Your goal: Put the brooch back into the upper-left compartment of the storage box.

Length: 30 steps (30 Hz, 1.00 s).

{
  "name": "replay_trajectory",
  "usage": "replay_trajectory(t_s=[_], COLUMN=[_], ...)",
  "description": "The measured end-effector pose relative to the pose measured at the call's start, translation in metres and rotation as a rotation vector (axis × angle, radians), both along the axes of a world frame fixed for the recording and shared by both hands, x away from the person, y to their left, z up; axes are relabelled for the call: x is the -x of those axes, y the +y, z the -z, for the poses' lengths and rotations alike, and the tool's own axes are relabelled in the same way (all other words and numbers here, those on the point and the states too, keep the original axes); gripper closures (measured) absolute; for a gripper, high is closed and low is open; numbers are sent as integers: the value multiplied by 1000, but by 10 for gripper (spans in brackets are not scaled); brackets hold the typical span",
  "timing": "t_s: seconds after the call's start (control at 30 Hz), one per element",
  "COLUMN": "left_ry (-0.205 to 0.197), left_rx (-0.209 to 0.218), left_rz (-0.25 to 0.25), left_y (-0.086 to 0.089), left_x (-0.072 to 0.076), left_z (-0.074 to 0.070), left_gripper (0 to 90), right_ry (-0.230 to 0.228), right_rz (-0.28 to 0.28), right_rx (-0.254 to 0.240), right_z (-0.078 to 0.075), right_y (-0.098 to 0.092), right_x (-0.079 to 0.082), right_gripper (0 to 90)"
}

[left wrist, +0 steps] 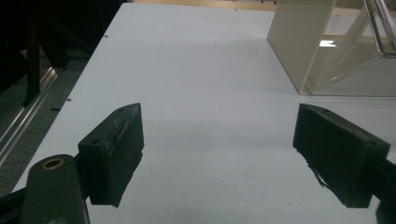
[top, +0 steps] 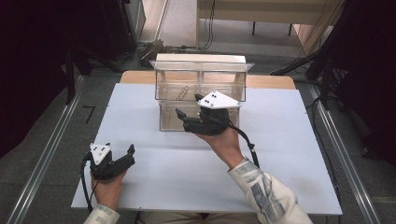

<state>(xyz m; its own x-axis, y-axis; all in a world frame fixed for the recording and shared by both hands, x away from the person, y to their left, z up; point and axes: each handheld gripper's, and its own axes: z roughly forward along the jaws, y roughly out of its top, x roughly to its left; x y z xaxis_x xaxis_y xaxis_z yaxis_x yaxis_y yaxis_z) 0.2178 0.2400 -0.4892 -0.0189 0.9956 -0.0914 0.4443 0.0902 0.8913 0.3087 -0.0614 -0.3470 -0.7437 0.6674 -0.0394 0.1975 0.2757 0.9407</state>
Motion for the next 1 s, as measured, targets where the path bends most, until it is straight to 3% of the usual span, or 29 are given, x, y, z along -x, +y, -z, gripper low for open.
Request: replay_trajectory(t_s=[0.37,0.8,1.0], left_ry=[-2,6,6], left_rx=[-1,-4,-8], left_rz=[3,4,6], left_y=[-1,-2,-3], left_x=[-1,-1,-1], left_z=[0,0,0], left_gripper=[154,154,154], right_ry=[40,99,120], right_rz=[34,151,234], right_rx=[7,24,31], right_z=[26,62,80], right_y=[-31,-83,-122], right_x=[11,14,18], right_gripper=[202,189,189])
